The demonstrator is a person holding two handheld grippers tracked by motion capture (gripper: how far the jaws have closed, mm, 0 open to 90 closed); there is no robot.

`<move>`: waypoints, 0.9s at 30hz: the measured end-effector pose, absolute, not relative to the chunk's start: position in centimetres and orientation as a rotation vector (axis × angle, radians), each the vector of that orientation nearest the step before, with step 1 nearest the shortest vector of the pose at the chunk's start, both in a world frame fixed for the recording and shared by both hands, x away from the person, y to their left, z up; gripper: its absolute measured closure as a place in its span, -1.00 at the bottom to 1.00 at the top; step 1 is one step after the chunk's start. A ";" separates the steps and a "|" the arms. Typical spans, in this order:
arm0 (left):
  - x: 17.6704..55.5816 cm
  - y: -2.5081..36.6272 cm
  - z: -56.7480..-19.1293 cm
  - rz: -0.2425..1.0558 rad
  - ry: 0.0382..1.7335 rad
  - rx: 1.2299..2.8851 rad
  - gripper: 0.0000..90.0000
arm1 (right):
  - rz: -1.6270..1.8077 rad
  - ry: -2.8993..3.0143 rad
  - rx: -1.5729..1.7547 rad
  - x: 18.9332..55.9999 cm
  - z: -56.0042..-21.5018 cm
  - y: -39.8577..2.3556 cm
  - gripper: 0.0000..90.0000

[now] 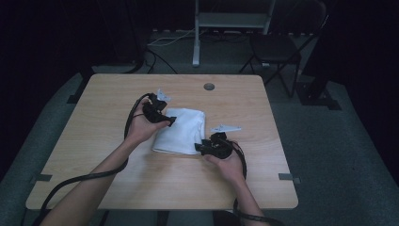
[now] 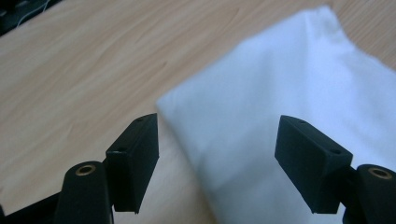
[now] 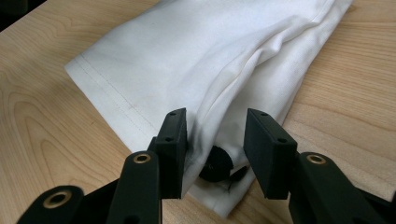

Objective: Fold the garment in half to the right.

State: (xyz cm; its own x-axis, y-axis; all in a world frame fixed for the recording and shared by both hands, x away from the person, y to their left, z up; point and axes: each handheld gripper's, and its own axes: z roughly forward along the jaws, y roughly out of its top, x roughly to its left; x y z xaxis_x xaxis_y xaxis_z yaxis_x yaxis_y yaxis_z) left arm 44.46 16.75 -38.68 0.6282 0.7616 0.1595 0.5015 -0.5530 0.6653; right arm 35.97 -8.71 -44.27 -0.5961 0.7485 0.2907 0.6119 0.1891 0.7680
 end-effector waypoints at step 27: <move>38.7 19.2 -42.4 0.553 0.984 2.243 -0.33 | 1.436 2.260 1.433 36.6 -44.6 -9.2 0.35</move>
State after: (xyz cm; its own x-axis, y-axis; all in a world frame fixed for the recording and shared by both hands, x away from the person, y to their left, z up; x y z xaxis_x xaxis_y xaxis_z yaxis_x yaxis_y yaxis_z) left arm 38.70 19.16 -42.38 0.6348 0.7625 0.1246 0.5028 -0.5302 0.6827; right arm 36.63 -9.22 -44.57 -0.5507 0.7496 0.3672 0.6508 0.1101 0.7512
